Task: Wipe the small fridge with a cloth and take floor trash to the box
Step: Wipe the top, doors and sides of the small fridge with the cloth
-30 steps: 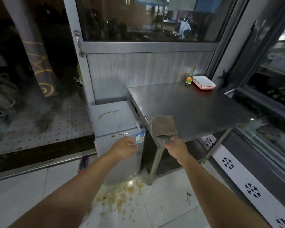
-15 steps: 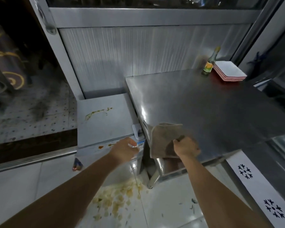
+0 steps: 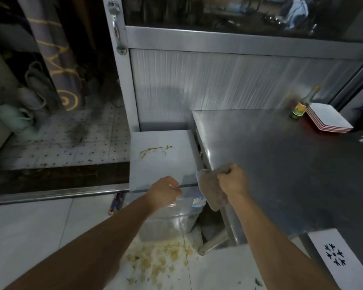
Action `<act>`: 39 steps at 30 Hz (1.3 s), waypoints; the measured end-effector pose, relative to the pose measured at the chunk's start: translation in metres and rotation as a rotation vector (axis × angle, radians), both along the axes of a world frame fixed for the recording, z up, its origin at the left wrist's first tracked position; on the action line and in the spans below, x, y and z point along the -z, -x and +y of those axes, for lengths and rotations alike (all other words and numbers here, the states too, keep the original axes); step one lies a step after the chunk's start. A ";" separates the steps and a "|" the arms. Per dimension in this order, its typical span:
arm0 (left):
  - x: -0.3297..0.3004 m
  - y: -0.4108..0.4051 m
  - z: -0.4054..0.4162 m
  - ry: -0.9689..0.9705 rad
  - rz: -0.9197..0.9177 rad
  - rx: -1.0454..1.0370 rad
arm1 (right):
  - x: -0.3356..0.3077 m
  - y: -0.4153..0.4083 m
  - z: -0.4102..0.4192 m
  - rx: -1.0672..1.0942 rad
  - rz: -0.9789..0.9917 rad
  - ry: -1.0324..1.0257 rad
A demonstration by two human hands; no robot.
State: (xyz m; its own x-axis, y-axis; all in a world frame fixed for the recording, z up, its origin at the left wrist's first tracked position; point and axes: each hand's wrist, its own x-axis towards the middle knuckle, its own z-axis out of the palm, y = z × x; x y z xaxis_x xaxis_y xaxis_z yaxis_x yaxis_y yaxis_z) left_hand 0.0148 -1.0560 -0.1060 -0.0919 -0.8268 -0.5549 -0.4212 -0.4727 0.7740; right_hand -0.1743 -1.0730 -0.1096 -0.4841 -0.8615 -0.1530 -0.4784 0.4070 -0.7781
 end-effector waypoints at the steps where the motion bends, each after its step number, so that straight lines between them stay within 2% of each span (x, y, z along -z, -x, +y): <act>1: -0.004 -0.011 -0.002 0.002 -0.005 0.012 | -0.007 -0.016 -0.003 -0.025 -0.069 0.022; 3: -0.013 -0.032 -0.008 0.012 0.002 0.042 | -0.021 -0.049 -0.009 -0.058 -0.243 0.038; 5: -0.025 -0.054 -0.012 -0.011 0.083 -0.008 | -0.036 -0.080 -0.011 -0.091 -0.414 0.035; 8: -0.033 -0.095 -0.022 -0.122 0.394 -0.196 | -0.050 -0.125 -0.014 -0.119 -0.600 0.037; 10: -0.032 -0.124 -0.029 -0.180 0.585 -0.261 | -0.055 -0.153 -0.014 -0.152 -0.640 0.063; 13: -0.027 -0.162 -0.044 -0.102 0.656 -0.418 | -0.057 -0.185 -0.015 -0.279 -0.522 0.094; 17: -0.016 -0.199 -0.063 0.017 0.477 -0.481 | -0.042 -0.212 -0.013 -0.406 -0.243 -0.078; 20: -0.003 -0.210 -0.074 0.053 0.369 -0.227 | -0.023 -0.222 -0.017 -0.423 0.080 -0.105; 22: 0.008 -0.208 -0.079 0.115 0.156 0.024 | -0.012 -0.218 -0.025 -0.435 0.184 -0.085; 24: 0.017 -0.200 -0.089 0.215 -0.092 0.155 | -0.003 -0.209 -0.035 -0.482 0.171 -0.094; 25: 0.020 -0.194 -0.095 0.247 -0.151 0.163 | 0.002 -0.203 -0.041 -0.500 0.116 -0.097; 27: 0.024 -0.179 -0.109 0.296 -0.227 0.151 | 0.011 -0.191 -0.056 -0.506 0.038 -0.112; 31: 0.036 -0.147 -0.142 0.351 -0.360 0.140 | 0.027 -0.165 -0.098 -0.465 0.025 -0.095; 36: 0.061 -0.135 -0.175 0.325 -0.454 0.079 | 0.051 -0.135 -0.155 -0.380 0.232 0.059; 39: 0.081 -0.131 -0.187 0.287 -0.463 0.046 | 0.068 -0.125 -0.186 -0.319 0.487 0.078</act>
State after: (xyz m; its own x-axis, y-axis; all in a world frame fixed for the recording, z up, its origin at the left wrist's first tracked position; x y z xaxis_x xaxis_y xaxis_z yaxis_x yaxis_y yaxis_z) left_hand 0.1462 -1.2427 -0.1866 0.0687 -0.9518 -0.2988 -0.7640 -0.2428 0.5978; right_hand -0.0489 -1.2590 -0.1773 -0.1976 -0.9760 0.0913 -0.8778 0.1347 -0.4598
